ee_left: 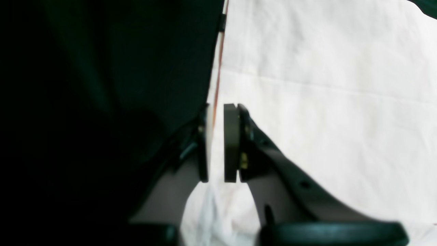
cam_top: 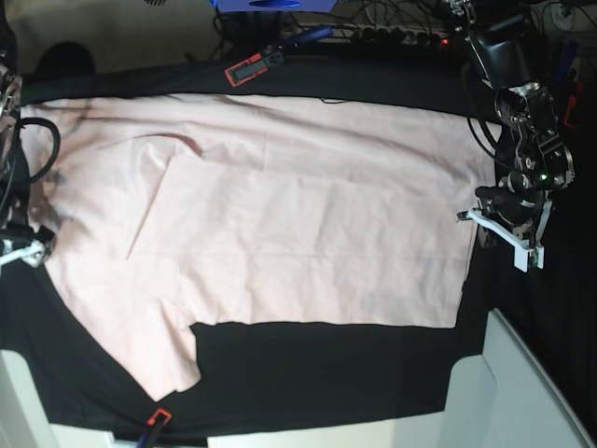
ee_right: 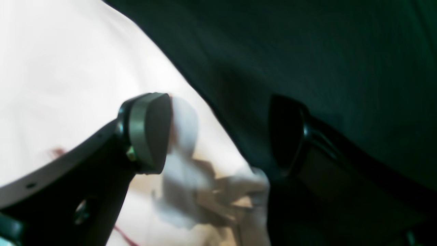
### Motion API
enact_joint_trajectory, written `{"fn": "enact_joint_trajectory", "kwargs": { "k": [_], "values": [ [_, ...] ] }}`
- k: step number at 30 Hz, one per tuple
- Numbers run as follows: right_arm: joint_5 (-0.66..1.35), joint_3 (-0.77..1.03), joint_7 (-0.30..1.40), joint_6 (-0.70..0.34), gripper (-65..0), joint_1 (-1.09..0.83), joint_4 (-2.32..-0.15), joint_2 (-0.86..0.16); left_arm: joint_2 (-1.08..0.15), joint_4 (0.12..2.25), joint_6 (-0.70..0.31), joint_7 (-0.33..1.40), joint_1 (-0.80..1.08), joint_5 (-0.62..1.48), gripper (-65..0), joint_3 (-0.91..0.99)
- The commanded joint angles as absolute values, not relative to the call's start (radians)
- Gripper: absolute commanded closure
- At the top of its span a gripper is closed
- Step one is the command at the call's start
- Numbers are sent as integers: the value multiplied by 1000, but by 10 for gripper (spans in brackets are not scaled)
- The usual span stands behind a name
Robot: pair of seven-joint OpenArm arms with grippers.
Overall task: Fold the T-shirt properly
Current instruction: 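Move the right gripper outward along the shirt edge, left gripper holding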
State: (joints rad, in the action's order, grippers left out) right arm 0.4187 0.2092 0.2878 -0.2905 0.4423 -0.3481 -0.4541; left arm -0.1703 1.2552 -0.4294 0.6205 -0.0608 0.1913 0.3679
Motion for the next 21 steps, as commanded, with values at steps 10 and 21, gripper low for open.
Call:
{"fn": "enact_joint_trajectory", "kwargs": {
  "k": [10,21],
  "values": [
    [426,73,219,-346,-434,487,-302,-453,-183,1273,-435,601,-68,203,-55,371],
    [426,70,219,-349,-168,492,-297,-452,-179,1270,-435,602,-76,199,-92,371]
  ]
}}
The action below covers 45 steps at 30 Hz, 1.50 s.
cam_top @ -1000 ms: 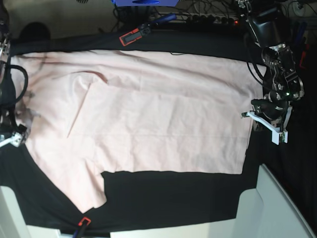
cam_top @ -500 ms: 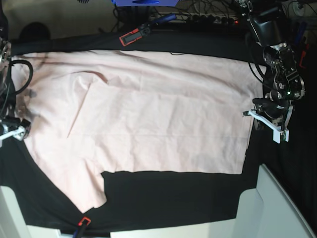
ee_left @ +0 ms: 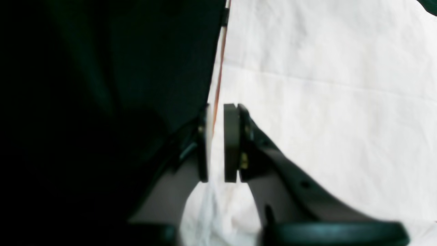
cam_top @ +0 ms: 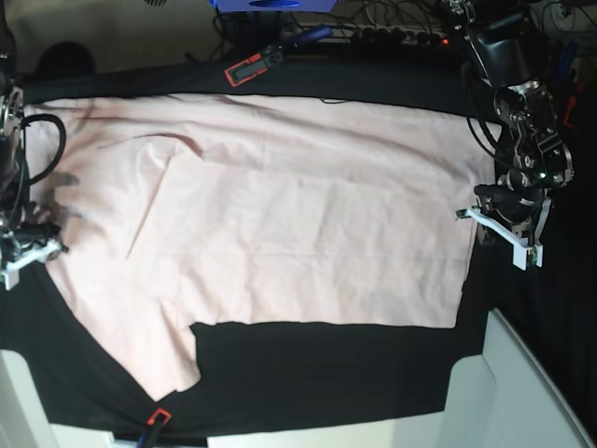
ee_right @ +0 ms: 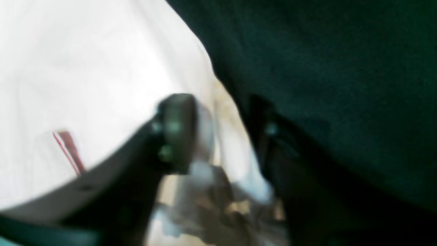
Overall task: Fold the T-shirt properly
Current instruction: 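Move the right gripper outward along the shirt edge, left gripper holding, then lower the left gripper to the shirt's side edge and grasp it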
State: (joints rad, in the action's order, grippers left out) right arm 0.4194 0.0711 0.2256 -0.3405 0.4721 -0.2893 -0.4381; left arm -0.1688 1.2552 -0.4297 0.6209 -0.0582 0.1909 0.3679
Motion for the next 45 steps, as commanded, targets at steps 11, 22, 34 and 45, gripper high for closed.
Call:
{"fn": "enact_joint_trajectory", "kwargs": {
  "k": [11,22,34,45],
  "values": [
    [426,70,219,-348,0,490,-295,-452,-185,983,-331,601,-249,205,-349,372],
    [426,70,220,-348,0,490,-297,-455,-223,607,-274,581,-512,199,-349,372],
    [426,68,220,-352,0,489,-302,-458,-271,344,-191,407,-593,193,-351,302],
    [426,68,220,-352,0,489,-302,-458,-203,340,-193,415,-587,203,-349,154]
  ]
}}
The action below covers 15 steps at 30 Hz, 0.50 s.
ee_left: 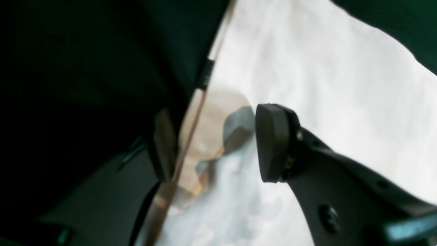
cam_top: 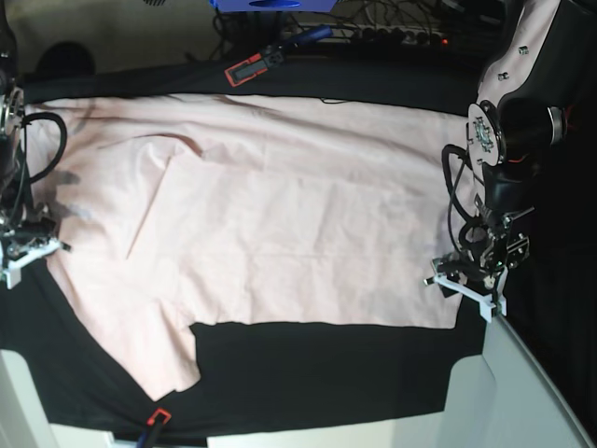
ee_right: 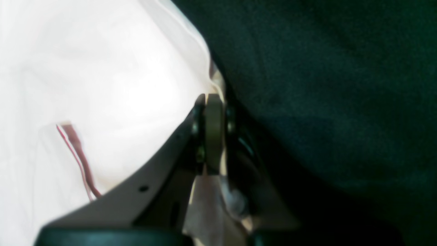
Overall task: Fold the T-shirt properly
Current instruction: 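Lower the left gripper to the shirt's side edge and grasp it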
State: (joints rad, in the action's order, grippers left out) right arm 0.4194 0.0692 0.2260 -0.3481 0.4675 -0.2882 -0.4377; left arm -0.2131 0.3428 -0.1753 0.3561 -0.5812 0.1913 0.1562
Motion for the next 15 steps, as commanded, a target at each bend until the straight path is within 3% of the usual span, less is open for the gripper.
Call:
{"fn": "enact_joint_trajectory", "kwargs": {
  "k": [1,5,11,15],
  "values": [
    [426,68,220,-352,0,489,-302,-458,-199,340,-193,415,-585,203,-346,154],
    [426,68,220,-352,0,489,-302,-458,-188,340,-191,415,-584,205,-324,162],
    [426,68,220,-352,0,489,-302,-458,-193,340,-189,417,-584,205,0,162],
    [426,70,211,-351,0,492,-325,-458,-193,341,-189,417,-584,205,0,162]
  ]
}}
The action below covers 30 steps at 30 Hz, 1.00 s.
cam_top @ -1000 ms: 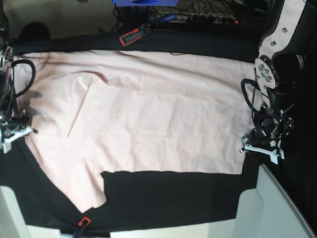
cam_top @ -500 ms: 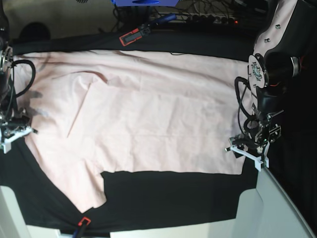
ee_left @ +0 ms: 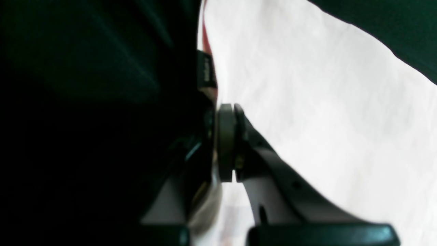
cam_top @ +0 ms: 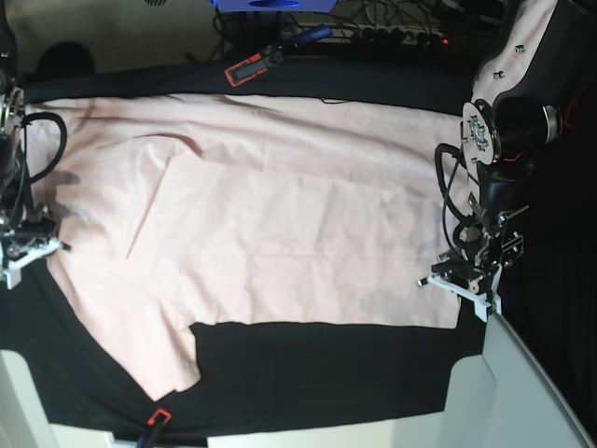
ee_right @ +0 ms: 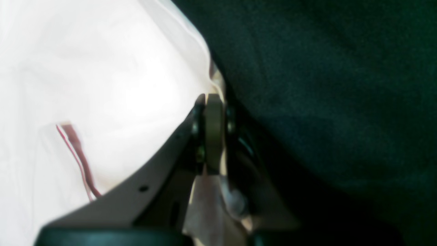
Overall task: Fold the T-shirt properly
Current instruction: 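Lower the left gripper to the shirt's side edge and grasp it, then fold the shirt lengthwise, pulling the grasped edge toward the robot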
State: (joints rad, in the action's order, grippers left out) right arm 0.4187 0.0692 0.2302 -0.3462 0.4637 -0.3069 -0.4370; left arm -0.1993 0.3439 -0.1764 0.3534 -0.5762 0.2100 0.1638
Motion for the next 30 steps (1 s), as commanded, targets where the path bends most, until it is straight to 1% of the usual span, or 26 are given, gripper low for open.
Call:
{"fn": "enact_joint_trajectory", "kwargs": {
  "k": [1,3,6,10,14,16,21,27,30],
  "values": [
    [426,71,188,-348,0,489,-348,-458,-194,343,-189,417,-584,205,0,162],
    [426,73,150,-346,0,487,-360,-458,-194,344,-189,418,-584,205,0,163],
    [426,73,140,-346,0,490,-363,-460,-213,383,-189,464,-584,219,0,165],
    [426,74,139,-340,0,490,-363,-460,-248,545,-189,555,-522,340,0,163],
    [430,76,139,-283,0,487,-363,-460,-262,714,-189,647,-447,406,0,163],
    [432,90,140,-282,0,487,-363,-460,-262,769,-189,654,-415,403,0,163],
    [427,193,142,-282,0,467,-364,-460,-262,832,-189,654,-371,409,0,163],
    [430,203,142,-283,0,418,-390,-484,-262,906,-191,656,-323,409,0,163],
    [432,203,143,-285,0,369,-466,-486,-262,944,-193,656,-295,409,0,163]
  ]
}}
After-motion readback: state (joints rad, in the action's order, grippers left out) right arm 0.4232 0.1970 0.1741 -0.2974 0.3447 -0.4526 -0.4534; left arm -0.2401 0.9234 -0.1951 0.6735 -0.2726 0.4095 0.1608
